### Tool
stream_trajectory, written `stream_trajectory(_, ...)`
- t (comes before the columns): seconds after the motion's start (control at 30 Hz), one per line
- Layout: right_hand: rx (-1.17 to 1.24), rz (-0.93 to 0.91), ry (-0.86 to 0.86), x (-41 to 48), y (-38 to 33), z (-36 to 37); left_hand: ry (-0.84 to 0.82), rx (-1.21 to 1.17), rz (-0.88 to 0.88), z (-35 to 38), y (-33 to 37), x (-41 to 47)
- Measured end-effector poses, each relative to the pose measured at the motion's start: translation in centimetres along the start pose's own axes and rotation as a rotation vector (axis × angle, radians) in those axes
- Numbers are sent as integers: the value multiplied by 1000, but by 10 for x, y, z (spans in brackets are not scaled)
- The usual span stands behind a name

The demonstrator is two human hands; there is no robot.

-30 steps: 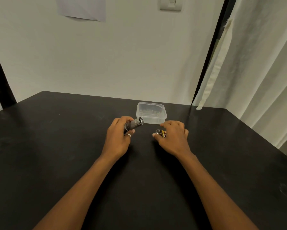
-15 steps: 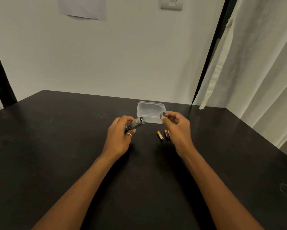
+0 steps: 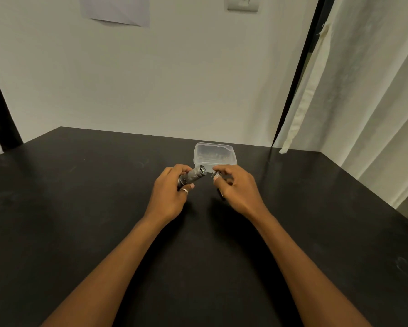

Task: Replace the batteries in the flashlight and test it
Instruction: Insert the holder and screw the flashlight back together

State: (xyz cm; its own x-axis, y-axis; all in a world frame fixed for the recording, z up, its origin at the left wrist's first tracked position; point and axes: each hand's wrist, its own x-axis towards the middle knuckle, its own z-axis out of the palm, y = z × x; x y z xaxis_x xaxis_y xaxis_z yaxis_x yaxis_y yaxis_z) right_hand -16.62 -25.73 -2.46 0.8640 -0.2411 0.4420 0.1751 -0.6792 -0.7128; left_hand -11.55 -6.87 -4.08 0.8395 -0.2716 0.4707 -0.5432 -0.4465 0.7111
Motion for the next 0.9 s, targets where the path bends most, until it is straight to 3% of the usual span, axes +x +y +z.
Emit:
stream_trajectory(0.27,-18,28,-5,-2,1,-1,-3,2,-7,0,1,1)
stream_trajectory(0.47,218,96,85,2,-11,-4,-6,13,-1,1,0,1)
stream_trajectory(0.63,460,116,4,3,-17,-8,-5,21,19,1,-1,2)
stream_trajectory(0.9,327,17,-96,3,-13,-8,46,82,95,3,-7,3)
